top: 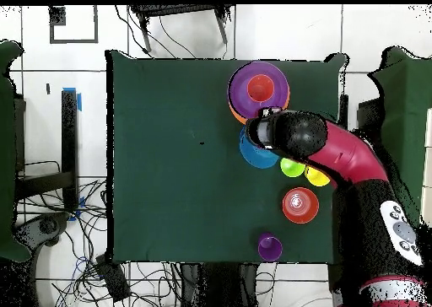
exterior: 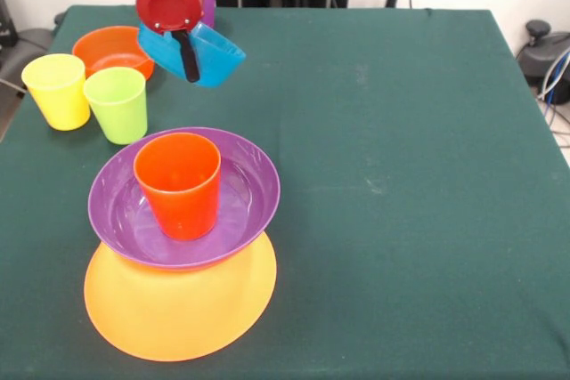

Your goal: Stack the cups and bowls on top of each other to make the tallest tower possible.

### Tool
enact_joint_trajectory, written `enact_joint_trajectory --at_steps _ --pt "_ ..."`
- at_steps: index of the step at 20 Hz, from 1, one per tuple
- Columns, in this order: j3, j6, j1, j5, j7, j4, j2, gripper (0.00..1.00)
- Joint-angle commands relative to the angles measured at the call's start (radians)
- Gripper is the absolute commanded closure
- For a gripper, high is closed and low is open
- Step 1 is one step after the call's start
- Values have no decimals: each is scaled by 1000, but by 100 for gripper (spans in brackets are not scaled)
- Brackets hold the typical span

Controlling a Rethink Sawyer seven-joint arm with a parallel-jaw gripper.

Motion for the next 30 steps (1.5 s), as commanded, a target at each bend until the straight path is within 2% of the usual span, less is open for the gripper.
enact_joint_trajectory --at_steps 1,18,30 --pt "98 113 -4 20 -113 -88 51 100" --pt "98 237 5 37 -107 -219 65 100" --pt "99 267 10 42 -112 -286 96 100"
